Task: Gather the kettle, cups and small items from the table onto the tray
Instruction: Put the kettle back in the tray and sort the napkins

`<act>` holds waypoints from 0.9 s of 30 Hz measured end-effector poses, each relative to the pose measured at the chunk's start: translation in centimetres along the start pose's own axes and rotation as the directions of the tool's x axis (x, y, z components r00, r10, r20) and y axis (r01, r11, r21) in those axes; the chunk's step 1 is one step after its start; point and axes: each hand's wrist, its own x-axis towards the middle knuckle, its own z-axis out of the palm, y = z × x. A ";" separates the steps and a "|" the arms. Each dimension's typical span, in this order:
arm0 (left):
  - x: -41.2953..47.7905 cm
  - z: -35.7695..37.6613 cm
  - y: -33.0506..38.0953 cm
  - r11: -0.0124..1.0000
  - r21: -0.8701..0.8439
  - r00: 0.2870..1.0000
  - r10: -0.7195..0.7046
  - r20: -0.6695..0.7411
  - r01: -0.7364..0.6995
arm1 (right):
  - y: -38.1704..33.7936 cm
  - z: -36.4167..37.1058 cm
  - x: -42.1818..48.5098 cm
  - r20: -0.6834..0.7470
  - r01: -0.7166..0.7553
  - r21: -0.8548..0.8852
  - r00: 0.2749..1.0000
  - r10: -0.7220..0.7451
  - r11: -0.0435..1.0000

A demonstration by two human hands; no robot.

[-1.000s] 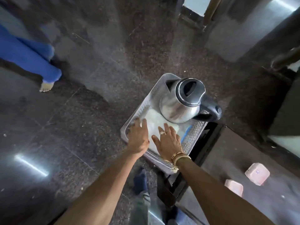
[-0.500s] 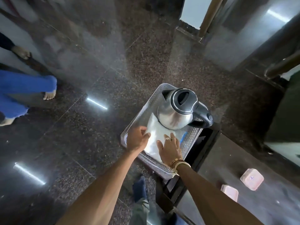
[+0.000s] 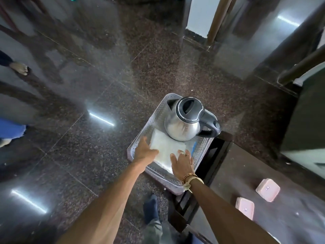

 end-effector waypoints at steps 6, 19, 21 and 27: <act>-1.4 -0.3 1.2 0.946 -0.229 0.963 -0.187 0.195 0.230 | -0.4 -1.0 -1.2 -0.020 -0.071 0.180 0.997 0.076 0.981; -5.3 -2.2 1.8 0.912 -0.265 0.911 -0.210 0.354 0.313 | 1.1 -6.1 -3.3 0.213 -0.344 0.839 0.921 0.327 0.422; -6.0 -2.7 1.5 0.960 -0.176 0.952 -0.171 0.253 0.219 | 1.6 -7.1 -4.3 0.178 -0.296 0.859 0.938 0.297 0.418; -8.6 -2.5 1.8 0.974 -0.204 0.994 -0.103 -0.027 0.095 | 2.1 -10.4 -8.3 0.107 -0.142 0.845 0.989 0.099 0.516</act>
